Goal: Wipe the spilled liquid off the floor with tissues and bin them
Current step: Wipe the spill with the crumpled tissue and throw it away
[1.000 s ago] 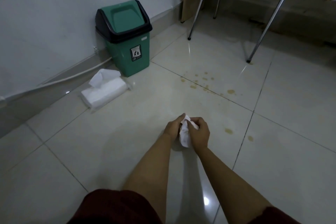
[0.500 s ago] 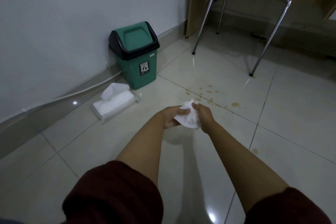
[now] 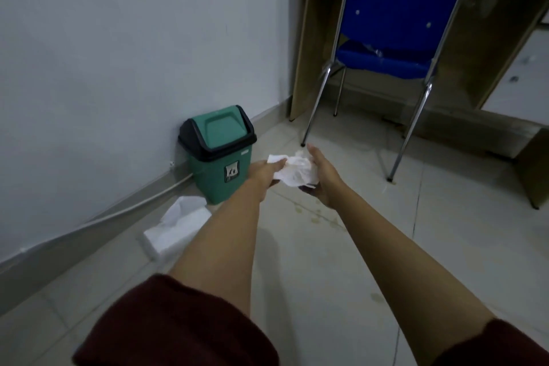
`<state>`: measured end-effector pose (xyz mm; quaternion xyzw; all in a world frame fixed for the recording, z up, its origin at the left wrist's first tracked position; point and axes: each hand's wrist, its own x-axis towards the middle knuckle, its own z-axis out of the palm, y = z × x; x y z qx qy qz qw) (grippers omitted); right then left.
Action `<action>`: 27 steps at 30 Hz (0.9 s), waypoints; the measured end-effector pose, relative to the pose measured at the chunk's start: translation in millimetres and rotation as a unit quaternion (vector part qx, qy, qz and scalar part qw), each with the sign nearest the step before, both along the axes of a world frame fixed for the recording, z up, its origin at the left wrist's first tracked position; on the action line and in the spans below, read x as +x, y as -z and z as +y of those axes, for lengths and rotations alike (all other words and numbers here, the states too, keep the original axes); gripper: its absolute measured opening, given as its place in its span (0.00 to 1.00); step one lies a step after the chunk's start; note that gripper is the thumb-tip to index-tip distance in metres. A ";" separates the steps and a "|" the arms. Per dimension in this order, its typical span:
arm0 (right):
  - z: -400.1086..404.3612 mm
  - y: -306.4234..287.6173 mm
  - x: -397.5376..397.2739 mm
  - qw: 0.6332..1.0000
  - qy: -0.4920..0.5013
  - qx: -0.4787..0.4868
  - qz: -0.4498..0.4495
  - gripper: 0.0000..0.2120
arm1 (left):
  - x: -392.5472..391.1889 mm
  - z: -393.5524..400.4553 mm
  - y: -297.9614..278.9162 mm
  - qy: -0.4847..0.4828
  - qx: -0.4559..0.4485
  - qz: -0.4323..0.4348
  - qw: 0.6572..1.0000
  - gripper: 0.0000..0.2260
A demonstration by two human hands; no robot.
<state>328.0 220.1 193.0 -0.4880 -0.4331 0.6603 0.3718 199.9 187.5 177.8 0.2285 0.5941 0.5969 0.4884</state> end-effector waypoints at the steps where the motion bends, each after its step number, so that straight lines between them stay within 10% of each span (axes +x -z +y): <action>1: -1.5 -0.8 -2.9 1.000 -0.014 0.004 0.021 0.14 | -3.1 1.0 6.7 -0.032 -0.002 -0.004 0.999 0.16; 13: 29.7 -0.1 -41.3 0.927 0.120 0.243 -0.259 0.09 | 2.0 37.0 6.3 -0.189 0.032 -0.103 0.976 0.11; 18: 37.9 -12.3 -64.1 0.926 0.046 0.282 -0.247 0.15 | 5.7 37.2 1.3 -0.246 0.054 -0.215 0.944 0.11; 21: 40.3 -15.7 -89.1 0.943 0.009 0.237 -0.236 0.23 | -9.1 34.6 4.5 -0.254 0.089 -0.298 0.916 0.28; 27: 45.6 2.3 -119.9 0.956 -0.048 0.229 -0.179 0.22 | -39.8 38.3 14.3 -0.277 0.096 -0.255 0.921 0.37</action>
